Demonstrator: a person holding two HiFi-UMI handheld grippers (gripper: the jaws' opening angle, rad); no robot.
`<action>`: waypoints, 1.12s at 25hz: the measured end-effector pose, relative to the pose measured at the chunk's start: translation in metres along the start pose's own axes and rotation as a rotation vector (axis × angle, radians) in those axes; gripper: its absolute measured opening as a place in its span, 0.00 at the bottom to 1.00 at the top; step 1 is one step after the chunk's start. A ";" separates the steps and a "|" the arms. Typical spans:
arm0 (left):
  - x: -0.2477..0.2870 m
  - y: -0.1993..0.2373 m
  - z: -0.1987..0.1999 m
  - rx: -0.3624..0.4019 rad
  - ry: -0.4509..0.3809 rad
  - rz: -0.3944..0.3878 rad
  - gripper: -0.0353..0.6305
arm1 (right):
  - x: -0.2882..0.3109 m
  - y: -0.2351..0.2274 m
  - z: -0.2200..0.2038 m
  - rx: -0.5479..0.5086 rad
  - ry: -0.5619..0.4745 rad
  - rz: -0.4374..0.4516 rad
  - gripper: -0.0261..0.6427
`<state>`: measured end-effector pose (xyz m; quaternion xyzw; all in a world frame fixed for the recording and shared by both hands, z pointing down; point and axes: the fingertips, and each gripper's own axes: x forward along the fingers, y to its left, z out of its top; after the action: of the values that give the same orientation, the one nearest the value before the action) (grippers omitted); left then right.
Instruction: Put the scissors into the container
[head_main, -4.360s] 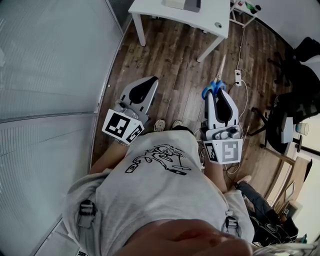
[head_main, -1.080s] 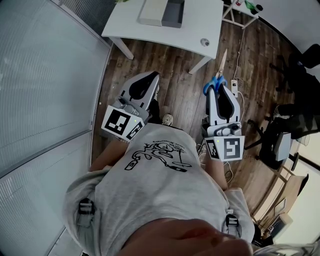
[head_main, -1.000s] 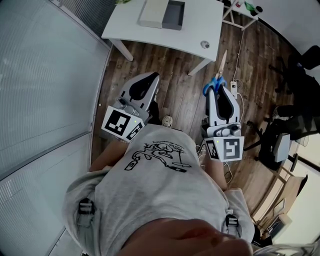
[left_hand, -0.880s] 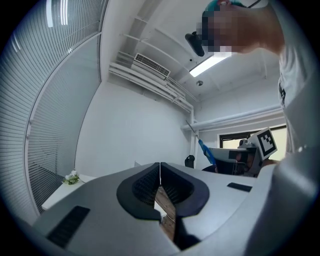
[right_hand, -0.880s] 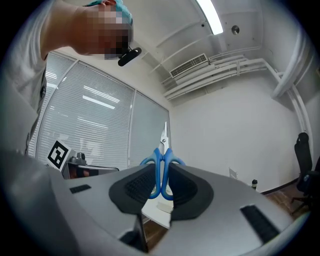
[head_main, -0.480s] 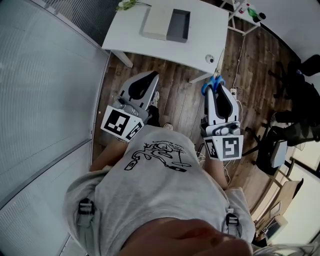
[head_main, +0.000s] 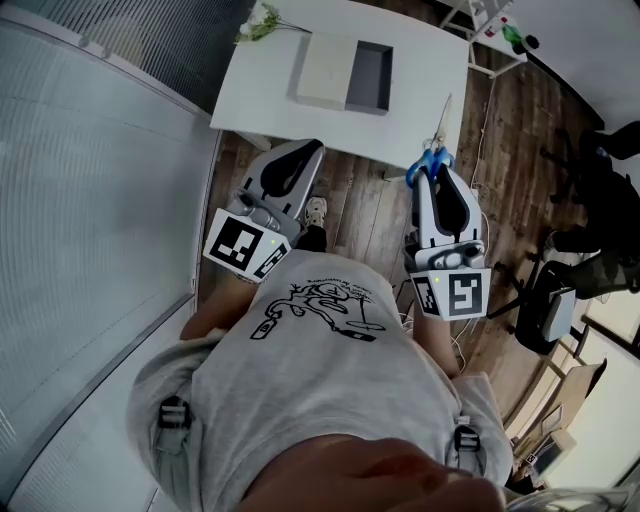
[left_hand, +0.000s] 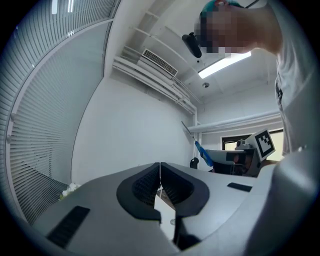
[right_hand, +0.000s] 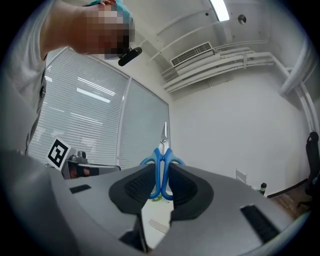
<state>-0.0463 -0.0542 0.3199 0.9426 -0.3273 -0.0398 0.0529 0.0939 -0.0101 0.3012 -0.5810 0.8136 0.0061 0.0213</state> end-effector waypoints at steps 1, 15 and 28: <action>0.001 0.003 0.005 0.002 -0.002 -0.005 0.09 | 0.004 0.001 0.003 -0.001 -0.001 0.001 0.17; 0.043 0.065 0.026 0.017 -0.008 -0.042 0.09 | 0.074 -0.018 0.009 -0.004 -0.002 -0.041 0.17; 0.074 0.083 0.023 0.023 0.012 -0.036 0.09 | 0.096 -0.046 0.008 0.003 -0.006 -0.052 0.17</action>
<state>-0.0412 -0.1665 0.3050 0.9491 -0.3104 -0.0315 0.0433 0.1062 -0.1149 0.2896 -0.6019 0.7981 0.0058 0.0247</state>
